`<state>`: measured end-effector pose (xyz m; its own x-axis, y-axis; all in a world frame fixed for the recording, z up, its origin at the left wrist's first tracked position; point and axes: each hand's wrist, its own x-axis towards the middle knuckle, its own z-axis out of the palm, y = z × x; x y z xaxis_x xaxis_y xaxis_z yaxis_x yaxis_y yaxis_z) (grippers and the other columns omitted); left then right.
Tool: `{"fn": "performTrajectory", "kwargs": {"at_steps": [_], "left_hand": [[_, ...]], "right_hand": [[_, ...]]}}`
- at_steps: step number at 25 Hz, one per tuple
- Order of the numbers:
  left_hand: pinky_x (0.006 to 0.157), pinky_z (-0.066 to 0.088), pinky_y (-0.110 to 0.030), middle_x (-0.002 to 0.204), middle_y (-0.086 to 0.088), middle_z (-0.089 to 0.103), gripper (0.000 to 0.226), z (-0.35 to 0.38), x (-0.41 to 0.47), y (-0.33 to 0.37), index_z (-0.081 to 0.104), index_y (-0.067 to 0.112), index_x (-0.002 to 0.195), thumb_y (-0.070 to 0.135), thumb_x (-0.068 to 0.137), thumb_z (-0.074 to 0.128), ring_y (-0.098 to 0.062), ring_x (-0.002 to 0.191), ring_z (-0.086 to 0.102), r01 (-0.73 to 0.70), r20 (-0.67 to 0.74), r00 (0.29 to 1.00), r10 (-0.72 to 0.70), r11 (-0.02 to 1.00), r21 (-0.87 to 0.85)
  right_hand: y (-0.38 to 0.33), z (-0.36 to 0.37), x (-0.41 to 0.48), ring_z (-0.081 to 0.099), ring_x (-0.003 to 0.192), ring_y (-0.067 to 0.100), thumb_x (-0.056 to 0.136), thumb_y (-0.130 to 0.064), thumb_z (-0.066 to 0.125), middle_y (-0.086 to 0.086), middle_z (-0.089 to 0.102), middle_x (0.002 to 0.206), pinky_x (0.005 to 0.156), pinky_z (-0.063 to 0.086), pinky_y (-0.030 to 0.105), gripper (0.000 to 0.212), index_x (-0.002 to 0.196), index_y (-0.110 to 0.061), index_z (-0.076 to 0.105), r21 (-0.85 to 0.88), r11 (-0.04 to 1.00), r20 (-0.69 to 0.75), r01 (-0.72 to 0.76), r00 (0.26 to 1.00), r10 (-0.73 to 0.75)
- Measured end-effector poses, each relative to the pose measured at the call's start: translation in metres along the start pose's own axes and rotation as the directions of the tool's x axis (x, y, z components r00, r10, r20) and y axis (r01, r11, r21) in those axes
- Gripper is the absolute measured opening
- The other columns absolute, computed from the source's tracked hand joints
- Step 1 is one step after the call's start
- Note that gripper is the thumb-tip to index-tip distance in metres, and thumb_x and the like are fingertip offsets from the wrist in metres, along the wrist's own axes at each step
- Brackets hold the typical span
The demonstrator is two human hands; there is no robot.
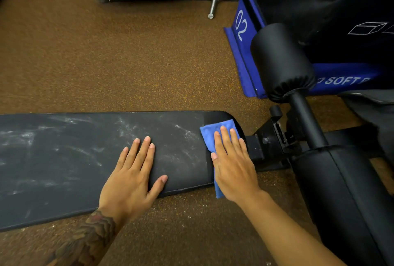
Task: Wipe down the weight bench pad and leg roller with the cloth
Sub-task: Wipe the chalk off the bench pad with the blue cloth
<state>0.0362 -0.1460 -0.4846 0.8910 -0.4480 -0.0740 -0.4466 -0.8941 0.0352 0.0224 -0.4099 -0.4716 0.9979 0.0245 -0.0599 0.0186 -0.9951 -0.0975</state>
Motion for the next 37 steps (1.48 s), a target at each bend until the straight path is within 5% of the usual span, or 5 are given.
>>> {"fn": "performTrajectory", "kwargs": {"at_steps": [7, 16, 20, 24, 37], "left_hand": [[0.118, 0.016, -0.049, 0.163, -0.013, 0.015, 0.080, 0.002, 0.000, -0.001, 0.020, 0.005, 0.154, 0.063, 0.099, 0.021, -0.030, 0.152, 0.009, -0.012, 0.000, 1.000, 0.012, 1.000, -0.001], [0.119, 0.014, -0.048, 0.164, -0.012, 0.014, 0.079, -0.001, 0.000, 0.001, 0.019, 0.006, 0.155, 0.063, 0.099, 0.021, -0.029, 0.152, 0.008, -0.005, 0.003, 1.000, 0.005, 1.000, 0.005], [0.119, 0.014, -0.048, 0.164, -0.012, 0.014, 0.079, -0.001, 0.000, 0.000, 0.019, 0.006, 0.155, 0.062, 0.099, 0.021, -0.029, 0.152, 0.007, -0.004, 0.003, 1.000, 0.004, 1.000, 0.003], [0.119, 0.013, -0.048, 0.164, -0.012, 0.014, 0.080, -0.001, 0.000, 0.001, 0.020, 0.005, 0.154, 0.062, 0.098, 0.021, -0.029, 0.152, 0.007, 0.002, 0.000, 1.000, -0.002, 1.000, 0.010], [0.120, 0.011, -0.047, 0.164, -0.011, 0.012, 0.080, -0.002, 0.000, 0.001, 0.016, 0.007, 0.155, 0.064, 0.099, 0.017, -0.029, 0.152, 0.006, 0.010, 0.003, 1.000, -0.010, 1.000, 0.002]], "right_hand": [[-0.003, -0.004, 0.086, 0.008, 0.143, 0.033, 0.100, -0.029, 0.023, 0.006, 0.013, 0.157, 0.115, 0.011, 0.049, 0.051, 0.147, -0.011, 0.019, 0.057, 0.976, 0.011, -0.212, 0.977, 0.211], [-0.020, -0.008, -0.001, 0.014, 0.144, 0.024, 0.097, -0.030, 0.018, 0.003, 0.025, 0.155, 0.116, 0.017, 0.046, 0.053, 0.145, -0.011, 0.029, 0.101, 0.985, 0.002, 0.140, 0.990, -0.141], [-0.005, -0.007, 0.004, 0.013, 0.144, 0.028, 0.097, -0.038, 0.022, 0.002, 0.022, 0.156, 0.113, 0.023, 0.050, 0.055, 0.147, -0.015, 0.025, 0.025, 1.000, 0.002, 0.000, 1.000, 0.000], [-0.019, -0.003, 0.076, 0.000, 0.143, 0.036, 0.099, -0.039, 0.022, 0.003, 0.007, 0.158, 0.115, 0.010, 0.052, 0.056, 0.149, -0.015, 0.012, 0.003, 0.984, 0.033, -0.181, 0.983, 0.180], [-0.018, 0.000, -0.001, 0.010, 0.144, 0.030, 0.097, -0.033, 0.018, 0.007, 0.019, 0.156, 0.114, 0.018, 0.047, 0.056, 0.147, -0.008, 0.024, 0.011, 1.000, 0.015, -0.010, 1.000, 0.010]]}}
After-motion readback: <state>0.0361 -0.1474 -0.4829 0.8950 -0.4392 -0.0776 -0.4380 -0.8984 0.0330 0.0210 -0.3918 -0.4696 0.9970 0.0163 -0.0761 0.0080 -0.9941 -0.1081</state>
